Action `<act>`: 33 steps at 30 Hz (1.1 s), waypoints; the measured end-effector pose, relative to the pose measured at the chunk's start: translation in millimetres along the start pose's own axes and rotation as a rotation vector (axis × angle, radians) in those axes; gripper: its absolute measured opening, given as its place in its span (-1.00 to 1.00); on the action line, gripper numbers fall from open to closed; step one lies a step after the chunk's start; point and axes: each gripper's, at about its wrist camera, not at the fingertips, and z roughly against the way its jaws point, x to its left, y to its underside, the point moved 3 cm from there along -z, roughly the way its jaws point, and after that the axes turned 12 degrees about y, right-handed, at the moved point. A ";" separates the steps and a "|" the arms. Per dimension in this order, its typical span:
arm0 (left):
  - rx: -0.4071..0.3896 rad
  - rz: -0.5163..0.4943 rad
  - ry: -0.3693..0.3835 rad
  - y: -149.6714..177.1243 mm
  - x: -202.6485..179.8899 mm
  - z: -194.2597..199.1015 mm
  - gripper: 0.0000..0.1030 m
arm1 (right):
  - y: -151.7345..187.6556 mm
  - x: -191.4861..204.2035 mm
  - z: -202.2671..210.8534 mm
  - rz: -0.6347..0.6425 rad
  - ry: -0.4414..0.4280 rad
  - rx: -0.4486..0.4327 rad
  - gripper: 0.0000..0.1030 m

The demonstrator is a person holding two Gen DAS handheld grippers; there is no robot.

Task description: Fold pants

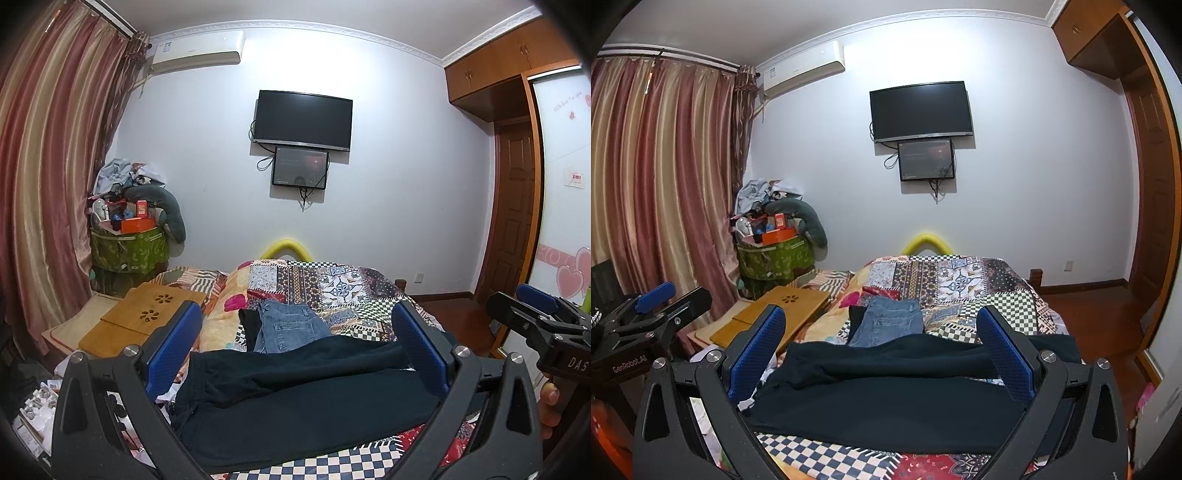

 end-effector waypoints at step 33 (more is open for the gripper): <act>0.003 -0.002 0.009 -4.0 -3.0 -2.2 1.00 | -3.2 -2.9 -0.9 0.000 0.002 0.004 0.99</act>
